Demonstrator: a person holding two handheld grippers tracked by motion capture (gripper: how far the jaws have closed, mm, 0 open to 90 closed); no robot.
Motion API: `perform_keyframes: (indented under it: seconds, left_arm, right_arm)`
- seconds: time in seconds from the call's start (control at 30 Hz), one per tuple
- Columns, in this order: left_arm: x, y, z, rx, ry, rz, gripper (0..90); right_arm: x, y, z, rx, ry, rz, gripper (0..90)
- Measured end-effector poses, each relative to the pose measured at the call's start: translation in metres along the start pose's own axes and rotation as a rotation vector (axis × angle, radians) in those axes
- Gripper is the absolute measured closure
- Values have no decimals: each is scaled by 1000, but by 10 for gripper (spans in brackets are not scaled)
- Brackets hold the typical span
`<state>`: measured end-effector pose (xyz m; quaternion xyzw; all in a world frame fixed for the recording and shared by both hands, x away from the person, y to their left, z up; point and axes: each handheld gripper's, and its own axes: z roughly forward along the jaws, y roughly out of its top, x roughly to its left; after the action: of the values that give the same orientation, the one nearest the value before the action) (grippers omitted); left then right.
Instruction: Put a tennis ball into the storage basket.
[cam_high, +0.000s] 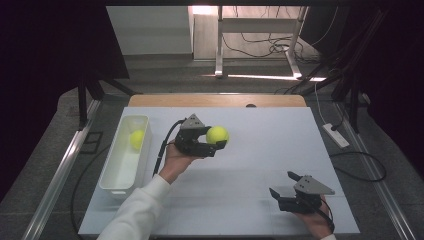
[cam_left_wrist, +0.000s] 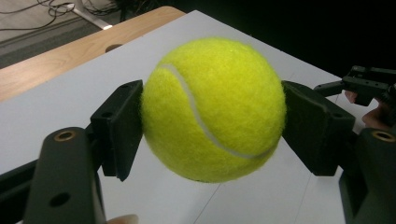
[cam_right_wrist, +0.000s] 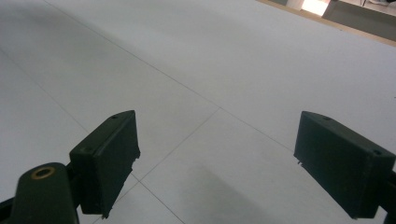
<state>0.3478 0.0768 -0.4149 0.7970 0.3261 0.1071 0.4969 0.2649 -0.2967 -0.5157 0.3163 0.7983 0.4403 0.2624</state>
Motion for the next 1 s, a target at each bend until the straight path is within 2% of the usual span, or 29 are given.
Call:
perform_keyframes:
  seconds: [1.0]
  left_arm:
    - [7,-10,-33,-21,45,-13,267]
  right_arm:
    - [1,0,0,3,-5,2,134]
